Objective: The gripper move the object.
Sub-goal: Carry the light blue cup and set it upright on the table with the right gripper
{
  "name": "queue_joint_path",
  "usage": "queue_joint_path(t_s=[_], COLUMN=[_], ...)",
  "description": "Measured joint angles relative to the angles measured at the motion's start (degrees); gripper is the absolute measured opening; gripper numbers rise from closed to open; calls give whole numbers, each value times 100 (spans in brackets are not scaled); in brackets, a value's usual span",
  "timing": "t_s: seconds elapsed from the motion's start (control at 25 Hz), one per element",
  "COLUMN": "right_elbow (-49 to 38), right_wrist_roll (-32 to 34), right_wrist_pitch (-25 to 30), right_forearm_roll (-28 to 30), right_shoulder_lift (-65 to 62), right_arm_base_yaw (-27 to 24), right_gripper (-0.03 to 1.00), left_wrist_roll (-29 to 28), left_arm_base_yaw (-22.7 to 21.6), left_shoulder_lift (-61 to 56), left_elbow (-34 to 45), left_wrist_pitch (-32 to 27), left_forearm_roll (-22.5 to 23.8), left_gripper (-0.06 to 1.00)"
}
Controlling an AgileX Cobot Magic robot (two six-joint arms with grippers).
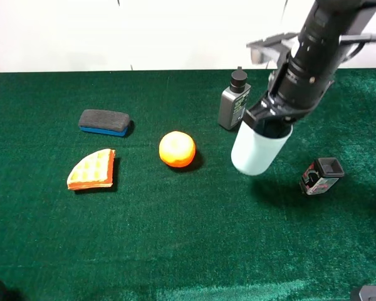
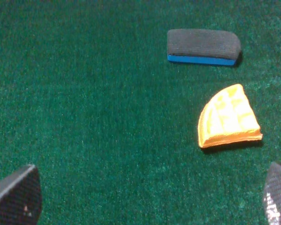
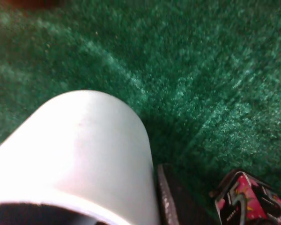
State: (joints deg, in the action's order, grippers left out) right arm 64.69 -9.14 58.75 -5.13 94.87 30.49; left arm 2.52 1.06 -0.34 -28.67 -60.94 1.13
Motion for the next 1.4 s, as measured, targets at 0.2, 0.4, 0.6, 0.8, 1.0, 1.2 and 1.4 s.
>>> queue_joint_path(t_s=[0.2, 0.4, 0.6, 0.8, 1.0, 1.2, 1.4], right_elbow=[463, 661, 672, 672, 672, 672, 672], right_wrist_roll=[177, 284, 290, 295, 305, 305, 305], right_wrist_pitch=[395, 627, 666, 593, 410, 264, 250], right_forearm_roll=[187, 513, 513, 513, 513, 513, 513], right_shoulder_lift=[0, 0, 0, 0, 0, 0, 0], right_arm_base_yaw=[0, -35, -395, -971, -1491, -1947, -2271], right_gripper=[1, 1, 1, 1, 1, 1, 1], left_wrist_roll=[0, 0, 0, 0, 0, 0, 0], left_arm_base_yaw=[0, 0, 0, 0, 0, 0, 0], left_shoulder_lift=[0, 0, 0, 0, 0, 0, 0], left_elbow=[0, 0, 0, 0, 0, 0, 0], left_wrist_pitch=[0, 0, 0, 0, 0, 0, 0], left_forearm_roll=[0, 0, 0, 0, 0, 0, 0], left_gripper=[95, 95, 95, 95, 95, 95, 95])
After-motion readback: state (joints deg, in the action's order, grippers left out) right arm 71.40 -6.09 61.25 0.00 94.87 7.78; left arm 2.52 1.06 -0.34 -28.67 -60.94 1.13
